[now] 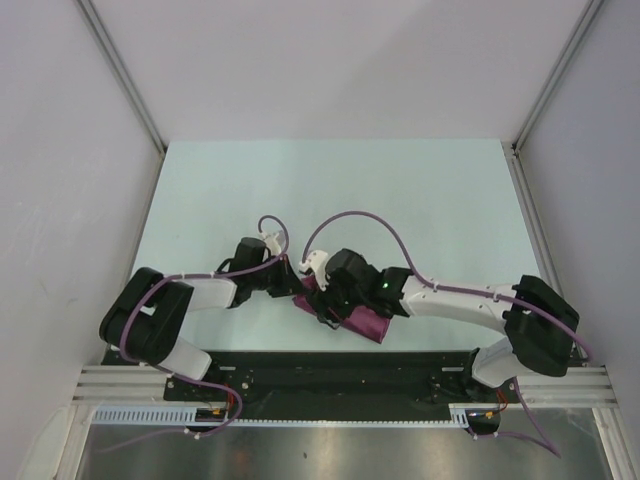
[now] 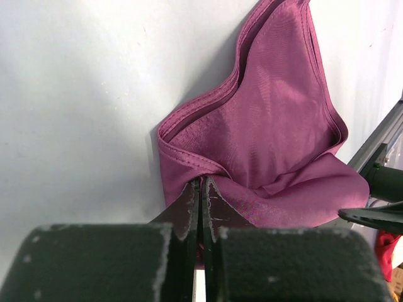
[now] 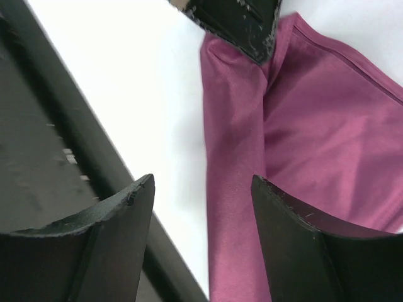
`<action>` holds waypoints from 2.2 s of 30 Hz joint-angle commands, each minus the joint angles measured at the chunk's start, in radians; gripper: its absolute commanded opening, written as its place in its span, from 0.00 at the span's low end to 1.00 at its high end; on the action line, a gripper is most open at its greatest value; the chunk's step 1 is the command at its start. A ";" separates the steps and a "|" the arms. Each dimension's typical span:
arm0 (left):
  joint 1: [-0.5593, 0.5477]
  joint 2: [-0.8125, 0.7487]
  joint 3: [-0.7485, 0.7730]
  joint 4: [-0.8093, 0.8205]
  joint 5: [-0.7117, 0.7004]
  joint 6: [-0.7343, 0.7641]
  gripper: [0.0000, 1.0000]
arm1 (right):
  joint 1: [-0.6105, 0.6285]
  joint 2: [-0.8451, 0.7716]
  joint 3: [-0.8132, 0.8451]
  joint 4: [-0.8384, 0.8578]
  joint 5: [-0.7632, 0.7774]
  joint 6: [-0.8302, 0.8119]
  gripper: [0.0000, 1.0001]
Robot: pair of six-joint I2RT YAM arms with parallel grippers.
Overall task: Fold the napkin, place the utensils inside, and roll it up
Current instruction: Roll the napkin at the center of the board.
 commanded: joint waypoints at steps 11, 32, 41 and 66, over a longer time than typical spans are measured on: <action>-0.005 0.038 0.045 -0.066 -0.035 0.030 0.00 | 0.140 0.111 -0.015 0.075 0.336 -0.107 0.68; -0.005 0.021 0.067 -0.078 -0.022 0.047 0.00 | 0.039 0.254 0.007 0.053 0.204 -0.107 0.51; -0.002 -0.150 0.070 -0.161 -0.182 0.058 0.52 | -0.015 0.269 0.042 -0.069 -0.053 -0.052 0.26; -0.053 -0.191 -0.093 0.175 -0.045 0.035 0.61 | -0.291 0.410 0.071 -0.068 -0.647 0.007 0.24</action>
